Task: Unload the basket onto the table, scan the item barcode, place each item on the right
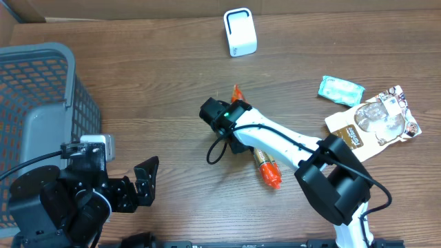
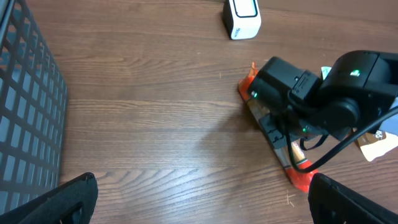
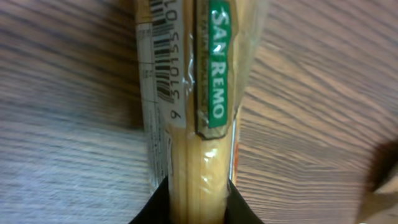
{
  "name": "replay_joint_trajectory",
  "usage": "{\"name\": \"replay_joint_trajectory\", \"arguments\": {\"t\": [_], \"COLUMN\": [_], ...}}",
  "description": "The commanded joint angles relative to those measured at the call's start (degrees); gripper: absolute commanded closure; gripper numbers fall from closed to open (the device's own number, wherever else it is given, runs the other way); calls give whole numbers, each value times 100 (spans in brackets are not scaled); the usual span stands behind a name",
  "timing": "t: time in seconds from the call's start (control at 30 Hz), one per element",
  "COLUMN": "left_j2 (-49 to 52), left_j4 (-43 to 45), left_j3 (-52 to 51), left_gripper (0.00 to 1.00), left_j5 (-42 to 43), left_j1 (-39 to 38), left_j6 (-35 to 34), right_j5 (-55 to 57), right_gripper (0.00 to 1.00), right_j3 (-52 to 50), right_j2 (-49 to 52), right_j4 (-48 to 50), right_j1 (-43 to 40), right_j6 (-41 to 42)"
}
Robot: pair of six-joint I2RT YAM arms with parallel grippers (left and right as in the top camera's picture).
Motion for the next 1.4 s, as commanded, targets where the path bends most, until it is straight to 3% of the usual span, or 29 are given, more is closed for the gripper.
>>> {"name": "replay_joint_trajectory", "arguments": {"t": [0.0,0.1,0.13,0.2,0.47,0.57,1.1,1.2,1.37], "left_j2": [-2,-2,-2,-2,-2,-2,-2,-2,-2], "left_j4": [20,20,20,20,20,20,20,20,20], "left_j3": [63,63,63,63,63,63,63,63,63], "left_gripper": [0,0,0,0,0,0,0,0,0], "left_j5": [-22,-22,-22,-22,-22,-22,-22,-22,-22], "left_j1": [20,20,20,20,20,20,20,20,20], "left_j6": [85,85,85,85,85,85,85,85,85], "right_j5": [-1027,-1620,-1873,-2260,-3023,-3379,-5519,-5390,-4065], "right_gripper": [78,62,64,78,80,96,96,96,96], "right_j3": [2,2,2,2,2,35,306,197,68], "right_j2": [48,50,50,50,48,28,-1314,-1300,-1270], "right_j4": [157,203,210,210,149,92,98,166,199], "right_j1": [-214,-404,-485,-634,-1292,-1480,-2146,-2199,-2070], "right_j6": [-413,-669,-728,-885,-1296,-1475,-2280,-2328,-1985]}}
